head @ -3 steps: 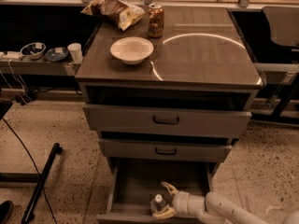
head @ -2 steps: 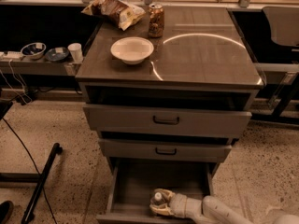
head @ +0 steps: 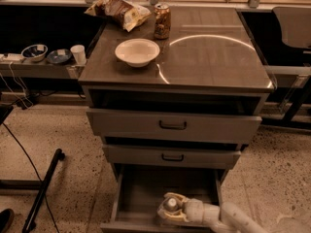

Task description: Pick blue plastic bottle from bottom drawer and place on counter

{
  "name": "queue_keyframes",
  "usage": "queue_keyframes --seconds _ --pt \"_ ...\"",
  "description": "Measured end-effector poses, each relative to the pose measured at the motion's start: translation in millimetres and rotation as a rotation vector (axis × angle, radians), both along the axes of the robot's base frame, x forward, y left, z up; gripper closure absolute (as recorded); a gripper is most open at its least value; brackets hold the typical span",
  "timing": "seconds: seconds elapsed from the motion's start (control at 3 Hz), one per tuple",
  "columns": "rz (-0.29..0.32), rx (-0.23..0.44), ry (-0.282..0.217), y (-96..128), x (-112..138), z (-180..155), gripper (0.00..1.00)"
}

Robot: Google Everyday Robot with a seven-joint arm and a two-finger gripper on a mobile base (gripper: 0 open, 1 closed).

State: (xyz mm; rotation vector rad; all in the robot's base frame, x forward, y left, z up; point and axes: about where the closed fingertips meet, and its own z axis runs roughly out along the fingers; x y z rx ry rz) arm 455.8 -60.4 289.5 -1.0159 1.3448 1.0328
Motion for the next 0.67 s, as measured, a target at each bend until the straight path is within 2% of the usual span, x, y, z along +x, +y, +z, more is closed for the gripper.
queue_keyframes --seconds 0.33,0.67 --pt "0.072 0.048 -0.115 -50 -49 104 1.00" --pt "0.167 0.036 -0.176 -114 -73 229 1.00"
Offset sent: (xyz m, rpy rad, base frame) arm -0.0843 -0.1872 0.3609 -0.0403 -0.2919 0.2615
